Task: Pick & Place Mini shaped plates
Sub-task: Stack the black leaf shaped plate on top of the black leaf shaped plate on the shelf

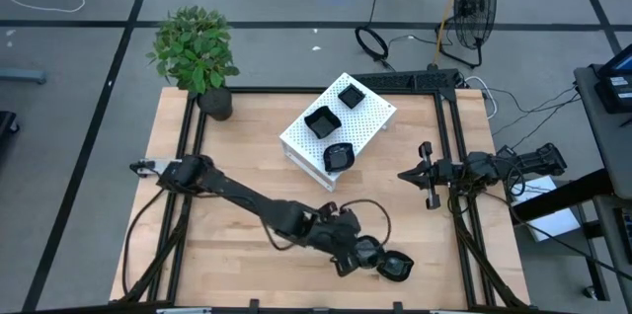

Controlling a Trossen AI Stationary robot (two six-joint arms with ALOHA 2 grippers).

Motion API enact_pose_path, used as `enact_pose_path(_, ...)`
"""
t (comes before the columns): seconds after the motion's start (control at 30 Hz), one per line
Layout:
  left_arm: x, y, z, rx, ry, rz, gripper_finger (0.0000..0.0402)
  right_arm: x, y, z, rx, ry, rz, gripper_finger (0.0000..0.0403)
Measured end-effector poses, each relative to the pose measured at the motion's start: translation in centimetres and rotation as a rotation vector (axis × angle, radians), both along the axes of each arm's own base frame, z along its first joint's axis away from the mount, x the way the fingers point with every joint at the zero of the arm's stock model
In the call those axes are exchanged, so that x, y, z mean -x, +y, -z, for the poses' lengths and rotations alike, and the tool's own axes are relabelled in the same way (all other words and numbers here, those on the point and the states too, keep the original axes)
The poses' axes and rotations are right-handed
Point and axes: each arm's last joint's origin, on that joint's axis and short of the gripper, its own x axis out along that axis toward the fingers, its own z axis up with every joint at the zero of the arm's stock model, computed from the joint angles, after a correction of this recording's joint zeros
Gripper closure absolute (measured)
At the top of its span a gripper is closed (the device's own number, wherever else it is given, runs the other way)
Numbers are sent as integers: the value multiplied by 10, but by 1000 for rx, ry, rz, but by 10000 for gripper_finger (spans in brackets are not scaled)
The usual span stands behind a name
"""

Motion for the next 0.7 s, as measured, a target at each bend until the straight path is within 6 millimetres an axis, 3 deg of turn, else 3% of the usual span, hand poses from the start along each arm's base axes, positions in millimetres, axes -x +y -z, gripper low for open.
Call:
enact_pose_path(0.2, 37, 26, -79, -53, -138, -134, 397, 0, 0, 0, 0, 0, 0, 403)
enact_pose_path(0.4, 85, 67, -133, -104, -241, -552, 398, 0, 0, 0, 0, 0, 0, 403)
enact_pose_path(0.5, 92, 75, -133, -154, -265, -705, 396, 0, 0, 0, 0, 0, 0, 403)
enact_pose_path(0.7, 84, 80, -95, -204, -307, -941, 395, 0, 0, 0, 0, 0, 0, 403)
